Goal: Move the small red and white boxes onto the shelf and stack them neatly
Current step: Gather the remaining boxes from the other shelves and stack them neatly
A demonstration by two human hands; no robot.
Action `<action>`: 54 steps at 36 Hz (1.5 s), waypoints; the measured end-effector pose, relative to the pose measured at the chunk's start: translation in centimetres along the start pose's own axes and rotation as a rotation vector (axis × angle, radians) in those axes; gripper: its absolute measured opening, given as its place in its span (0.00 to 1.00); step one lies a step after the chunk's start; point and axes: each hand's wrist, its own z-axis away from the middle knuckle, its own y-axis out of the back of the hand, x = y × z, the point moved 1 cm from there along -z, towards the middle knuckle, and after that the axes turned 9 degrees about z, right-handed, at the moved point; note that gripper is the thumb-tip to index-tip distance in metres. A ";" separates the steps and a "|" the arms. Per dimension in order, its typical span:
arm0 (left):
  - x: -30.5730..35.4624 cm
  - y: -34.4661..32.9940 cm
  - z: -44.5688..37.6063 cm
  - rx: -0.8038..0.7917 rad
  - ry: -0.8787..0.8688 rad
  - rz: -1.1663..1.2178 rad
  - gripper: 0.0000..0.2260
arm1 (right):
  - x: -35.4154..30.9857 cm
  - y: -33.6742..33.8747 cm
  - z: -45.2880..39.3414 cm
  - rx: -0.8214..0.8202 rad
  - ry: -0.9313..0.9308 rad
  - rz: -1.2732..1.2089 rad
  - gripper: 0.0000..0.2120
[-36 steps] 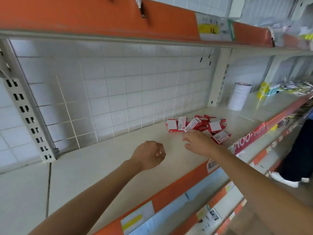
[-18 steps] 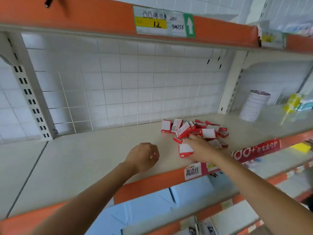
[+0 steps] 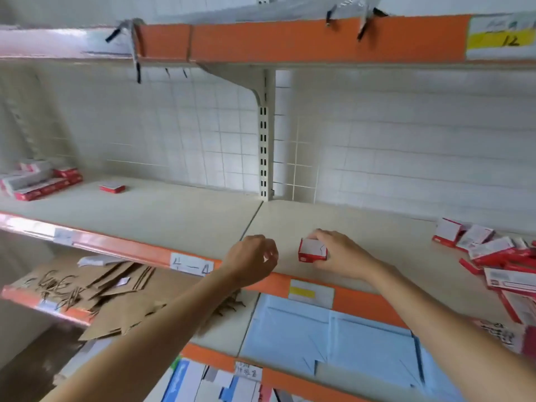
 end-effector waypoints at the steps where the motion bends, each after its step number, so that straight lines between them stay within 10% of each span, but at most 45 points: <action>1: -1.1 1.1 0.7 0.017 0.020 -0.010 0.07 | -1.4 -0.2 -0.9 -0.005 0.017 -0.003 0.21; 24: -29.1 26.1 18.4 0.151 0.336 -0.230 0.08 | -38.8 -11.3 -18.7 -0.113 0.457 -0.033 0.23; 54: -45.0 29.7 3.1 0.054 0.253 -0.082 0.07 | -36.5 -17.2 -41.1 -0.073 0.134 -0.259 0.23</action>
